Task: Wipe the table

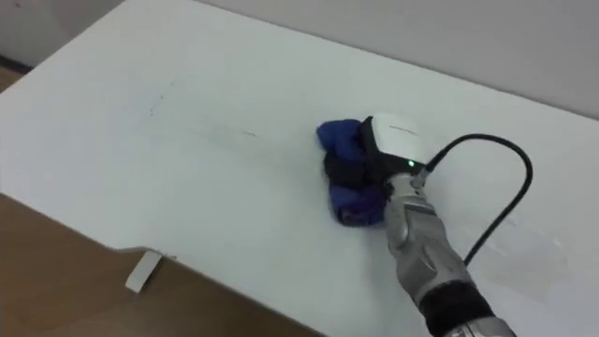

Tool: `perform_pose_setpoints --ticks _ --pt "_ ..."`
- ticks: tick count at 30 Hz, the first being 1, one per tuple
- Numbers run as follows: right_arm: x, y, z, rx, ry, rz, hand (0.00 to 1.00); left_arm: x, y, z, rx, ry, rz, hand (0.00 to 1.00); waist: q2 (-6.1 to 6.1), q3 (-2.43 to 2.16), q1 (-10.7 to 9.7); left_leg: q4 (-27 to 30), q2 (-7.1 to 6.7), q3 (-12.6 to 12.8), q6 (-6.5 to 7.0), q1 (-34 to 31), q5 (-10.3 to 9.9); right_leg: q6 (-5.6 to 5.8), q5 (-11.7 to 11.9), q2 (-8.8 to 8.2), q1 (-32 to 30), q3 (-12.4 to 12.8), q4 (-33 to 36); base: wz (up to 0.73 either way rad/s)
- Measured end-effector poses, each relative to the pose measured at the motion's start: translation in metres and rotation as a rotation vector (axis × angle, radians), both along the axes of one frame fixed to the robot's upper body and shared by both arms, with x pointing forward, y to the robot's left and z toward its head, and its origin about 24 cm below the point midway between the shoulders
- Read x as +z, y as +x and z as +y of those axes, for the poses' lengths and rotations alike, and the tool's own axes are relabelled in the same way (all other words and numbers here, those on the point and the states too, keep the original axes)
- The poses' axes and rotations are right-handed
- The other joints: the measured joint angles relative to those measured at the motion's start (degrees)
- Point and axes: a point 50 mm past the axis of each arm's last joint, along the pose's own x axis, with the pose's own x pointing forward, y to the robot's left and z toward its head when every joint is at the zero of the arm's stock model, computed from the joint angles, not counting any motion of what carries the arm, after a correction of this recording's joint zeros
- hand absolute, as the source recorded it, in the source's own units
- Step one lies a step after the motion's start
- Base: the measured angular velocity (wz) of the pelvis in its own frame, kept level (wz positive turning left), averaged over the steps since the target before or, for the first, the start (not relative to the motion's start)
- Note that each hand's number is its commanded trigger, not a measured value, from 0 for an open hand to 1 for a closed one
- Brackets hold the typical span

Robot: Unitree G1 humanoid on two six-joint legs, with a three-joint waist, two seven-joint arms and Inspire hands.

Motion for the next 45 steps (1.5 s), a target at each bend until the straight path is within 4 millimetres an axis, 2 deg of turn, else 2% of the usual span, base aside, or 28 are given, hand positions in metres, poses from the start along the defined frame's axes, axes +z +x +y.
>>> perform_pose_setpoints --ticks 2,5,7,10,11,12,14,17,18,20,23,25,26,27,28,30,31,32,33,35,36,38,41,43,45 --pt "-0.009 -0.01 -0.01 -0.037 0.04 -0.004 1.0 0.0 -0.003 0.001 0.001 -0.002 0.004 0.0 -0.08 -0.09 -1.9 0.1 -0.4 -1.3 0.01 0.1 0.0 0.03 0.0 -0.03 1.2 -0.8 -0.7 0.35" --pt "-0.022 -0.033 -0.035 -0.163 0.069 -0.023 1.0 0.004 -0.002 0.008 0.028 0.017 -0.032 0.0 -0.01 -0.16 -3.6 0.0 -0.69 -1.5 0.01 0.9 0.0 0.05 0.0 -0.14 2.3 -0.8 -1.2 0.08" --pt "-0.032 -0.057 -0.06 -0.286 0.082 -0.039 1.0 0.007 -0.003 0.015 0.039 0.042 -0.043 0.0 0.11 -0.64 -6.6 -0.1 -0.97 -1.5 0.16 1.1 -0.1 0.44 0.0 -0.33 2.9 -1.4 -1.6 0.06" --pt "-0.045 -0.085 -0.086 -0.449 0.112 -0.033 1.0 0.011 -0.006 0.024 0.032 0.079 -0.032 0.0 0.33 -1.33 -9.2 -0.4 -0.97 -1.2 0.21 1.9 -0.1 0.58 0.0 -0.32 3.3 -0.9 -1.6 -0.07" --pt "-0.049 -0.099 -0.099 -0.527 0.118 -0.025 1.0 0.012 -0.007 0.027 0.039 0.09 -0.035 0.0 0.46 -1.67 -9.9 -0.5 -0.95 -0.8 0.24 2.3 -0.2 0.64 0.0 -0.36 3.7 -0.7 -1.6 -0.11" --pt "-0.051 -0.116 -0.113 -0.584 0.099 -0.018 1.0 0.014 -0.004 0.029 0.041 0.099 -0.052 0.0 0.54 -1.77 -10.9 -0.5 -0.95 -0.8 0.23 2.6 -0.3 0.85 -0.2 -0.41 4.1 -0.8 -1.6 -0.1" --pt "-0.053 -0.139 -0.132 -0.663 0.078 -0.005 1.0 0.017 -0.001 0.032 0.046 0.113 -0.08 0.0 0.54 -1.9 -11.6 -0.4 -0.92 -0.7 0.06 2.6 -0.5 1.04 -0.4 -0.38 4.4 -0.6 -1.7 -0.04" --pt "-0.055 -0.168 -0.157 -0.818 0.077 0.01 1.0 0.018 -0.002 0.032 0.044 0.116 -0.087 0.0 0.76 -2.39 -13.4 0.3 -0.9 -0.9 -0.17 2.6 -0.7 0.91 -0.4 -0.37 4.7 -0.6 -1.6 0.0" --pt "-0.056 -0.176 -0.163 -0.854 0.077 0.019 1.0 0.018 -0.001 0.032 0.044 0.116 -0.092 0.0 0.71 -2.46 -14.1 0.4 -0.89 -1.0 -0.16 2.6 -0.6 0.84 -0.5 -0.37 4.8 -0.5 -1.6 0.0" --pt "-0.054 -0.181 -0.169 -0.875 0.074 0.022 1.0 0.018 -0.001 0.031 0.042 0.114 -0.094 0.0 0.53 -2.49 -14.1 0.6 -0.88 -0.9 -0.09 2.6 -0.6 0.76 -0.5 -0.39 4.8 -0.2 -1.4 -0.04" --pt "-0.052 -0.172 -0.167 -0.874 0.063 0.029 1.0 0.014 -0.004 0.024 0.003 0.104 -0.062 0.0 0.59 -2.48 -13.0 0.7 -0.67 0.3 0.0 2.9 -0.4 0.54 -0.4 -0.24 4.2 1.3 -1.4 -0.23" --pt "-0.051 -0.164 -0.165 -0.876 0.055 0.046 1.0 0.012 -0.005 0.02 -0.016 0.089 -0.051 0.0 0.56 -2.43 -11.3 0.5 -0.5 1.2 -0.06 3.1 -0.5 0.38 -0.2 -0.15 3.6 2.3 -1.1 -0.22" --pt "-0.049 -0.151 -0.16 -0.843 0.05 0.052 1.0 0.011 -0.006 0.017 -0.016 0.079 -0.046 0.0 0.71 -2.32 -10.4 0.5 -0.37 1.4 -0.06 3.0 -0.4 0.3 -0.1 -0.03 3.2 2.7 -0.9 -0.28" --pt "-0.046 -0.133 -0.15 -0.777 0.042 0.058 1.0 0.01 -0.007 0.015 -0.02 0.074 -0.039 0.0 0.8 -2.2 -8.8 0.5 -0.06 2.2 -0.06 3.0 -0.4 0.13 -0.1 0.04 2.5 3.3 -0.3 -0.27" --pt "-0.044 -0.122 -0.142 -0.73 0.04 0.058 1.0 0.009 -0.008 0.014 -0.025 0.072 -0.036 0.0 0.85 -2.16 -8.1 0.5 0.1 2.4 -0.14 2.8 -0.3 -0.03 0.0 0.1 2.0 3.4 -0.1 -0.26" --pt "-0.026 -0.064 -0.099 -0.472 0.024 0.032 1.0 0.006 -0.006 0.008 -0.033 0.041 -0.031 0.0 0.95 -0.81 -5.8 0.2 0.13 1.9 -0.37 2.1 -0.1 -0.45 -0.2 0.21 0.5 3.6 0.8 -0.1" --pt "-0.02 -0.051 -0.087 -0.396 0.008 0.021 1.0 0.006 -0.006 0.007 -0.038 0.032 -0.029 0.0 1.07 -0.72 -5.4 0.1 0.13 1.7 -0.38 1.8 0.0 -0.49 -0.3 0.31 0.0 3.7 0.7 0.07" --pt "-0.007 -0.03 -0.068 -0.275 -0.016 -0.005 1.0 0.005 -0.002 0.005 -0.043 0.014 -0.028 0.0 0.96 -0.05 -4.4 -0.1 0.08 1.2 -0.44 1.6 0.4 -0.51 -0.2 0.45 -0.1 3.5 0.4 0.2" --pt "0.001 -0.014 -0.05 -0.188 -0.023 -0.013 1.0 0.004 -0.002 0.004 -0.04 0.006 -0.024 0.0 0.78 0.1 -2.7 -0.4 -0.09 0.7 -0.35 1.4 0.7 -0.5 -0.3 0.44 -0.1 3.0 0.1 0.26" --pt "0.007 -0.001 -0.031 -0.099 -0.043 -0.011 1.0 0.004 -0.003 0.004 -0.035 0.005 -0.016 0.0 0.45 -0.11 -0.7 -0.6 -0.33 -0.3 -0.14 0.9 0.9 -0.37 -0.3 0.45 0.3 2.1 -0.5 0.34" --pt "0.007 0.0 -0.022 -0.056 -0.056 -0.001 1.0 0.004 -0.007 0.004 -0.03 0.005 -0.003 0.0 0.26 -0.17 -0.2 -0.7 -0.56 -1.5 -0.12 0.7 0.9 -0.24 -0.4 0.38 0.7 1.5 -0.5 0.42" --pt "0.002 -0.005 -0.019 -0.039 -0.054 0.016 1.0 0.004 -0.012 0.004 -0.029 0.004 0.01 0.0 0.14 -0.22 0.0 -0.8 -0.83 -2.9 -0.09 0.8 0.9 -0.21 -0.4 0.26 1.8 0.3 -0.4 0.46" --pt "-0.004 -0.015 -0.017 -0.016 -0.038 0.018 1.0 0.004 -0.019 0.003 -0.025 -0.003 0.027 0.0 -0.06 -0.32 0.0 -0.9 -0.92 -2.9 -0.09 1.8 0.9 -0.21 -0.4 0.2 2.7 0.7 -0.5 0.06" --pt "-0.007 -0.019 -0.015 -0.001 -0.026 0.019 1.0 0.002 -0.013 0.0 -0.031 -0.023 0.003 0.0 0.17 -0.32 -0.2 -1.4 -0.92 -2.9 -0.09 2.7 0.9 -0.21 -0.4 0.22 3.3 0.8 -0.7 -0.07" --pt "-0.011 -0.024 -0.015 0.0 -0.022 0.024 1.0 0.003 -0.004 0.0 -0.042 -0.022 -0.035 0.0 0.33 -0.55 -0.5 -1.9 -0.93 -2.8 -0.09 3.1 0.9 -0.18 -0.4 0.24 3.3 0.8 -0.7 0.0"
